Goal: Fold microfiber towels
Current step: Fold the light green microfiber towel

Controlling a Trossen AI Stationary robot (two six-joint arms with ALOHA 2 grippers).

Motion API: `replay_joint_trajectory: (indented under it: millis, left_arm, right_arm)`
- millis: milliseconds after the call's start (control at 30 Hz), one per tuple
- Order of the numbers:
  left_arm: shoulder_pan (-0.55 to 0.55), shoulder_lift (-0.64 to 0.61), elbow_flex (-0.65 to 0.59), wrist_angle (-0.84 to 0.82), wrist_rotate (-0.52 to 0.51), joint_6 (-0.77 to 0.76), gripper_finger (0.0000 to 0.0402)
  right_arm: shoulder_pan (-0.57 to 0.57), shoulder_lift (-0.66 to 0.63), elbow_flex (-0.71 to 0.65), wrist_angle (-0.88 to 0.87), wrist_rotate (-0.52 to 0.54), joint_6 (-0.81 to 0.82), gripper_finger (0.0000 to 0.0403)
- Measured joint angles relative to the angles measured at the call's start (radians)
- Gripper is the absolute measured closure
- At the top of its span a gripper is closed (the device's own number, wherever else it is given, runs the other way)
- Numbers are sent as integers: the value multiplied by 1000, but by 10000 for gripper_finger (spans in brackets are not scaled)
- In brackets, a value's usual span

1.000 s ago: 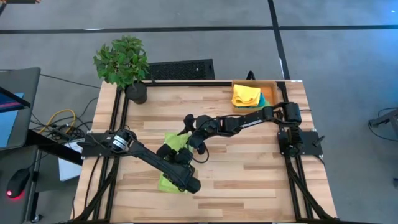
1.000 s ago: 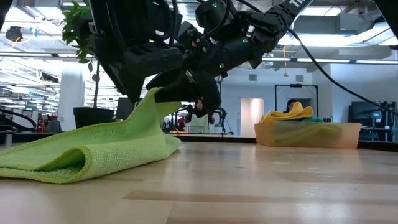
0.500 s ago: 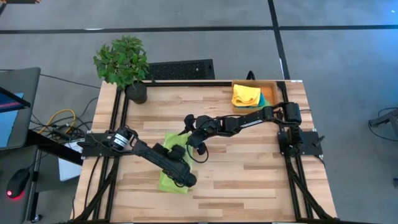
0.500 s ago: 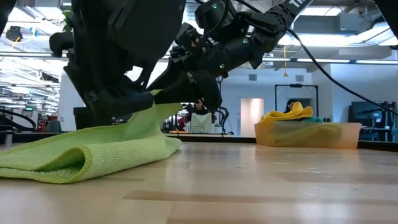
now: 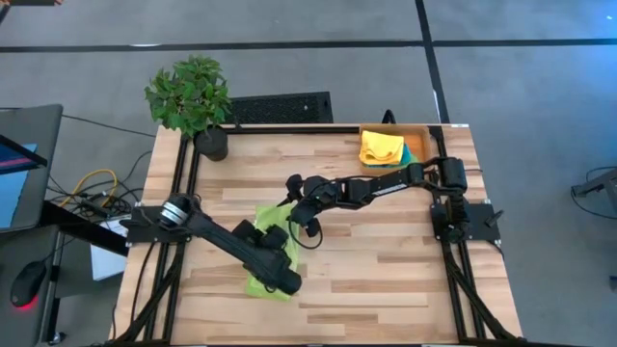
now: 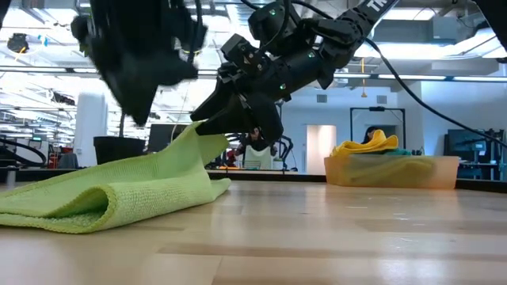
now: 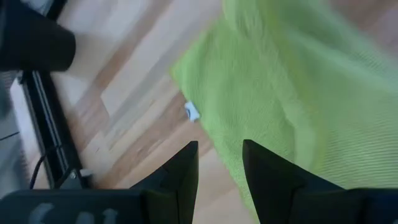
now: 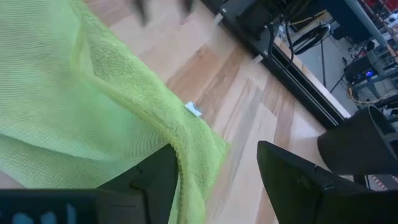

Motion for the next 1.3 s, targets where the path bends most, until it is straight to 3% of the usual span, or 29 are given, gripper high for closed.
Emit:
replay_joint_trajectory:
  millis: [133, 267, 567, 900, 1100, 1300]
  left_arm:
    - [-26, -108, -6, 3, -121, -74, 283]
    - [-31, -140, -6, 52, -189, -31, 283]
    - [-13, -76, -8, 307, -164, 362, 283]
    - [43, -60, -56, 492, -39, 559, 283]
    - [67, -59, -104, 436, -45, 522, 283]
    - [69, -60, -106, 276, -85, 398, 283]
  right_arm:
    - [1, 0, 0, 0, 0, 0, 163]
    - [2, 0, 0, 0, 0, 0, 163]
    - [1, 0, 0, -1, 0, 0, 163]
    - [2, 0, 0, -2, 0, 0, 163]
    - [2, 0, 0, -8, 0, 1, 163]
    - [2, 0, 0, -8, 0, 1, 163]
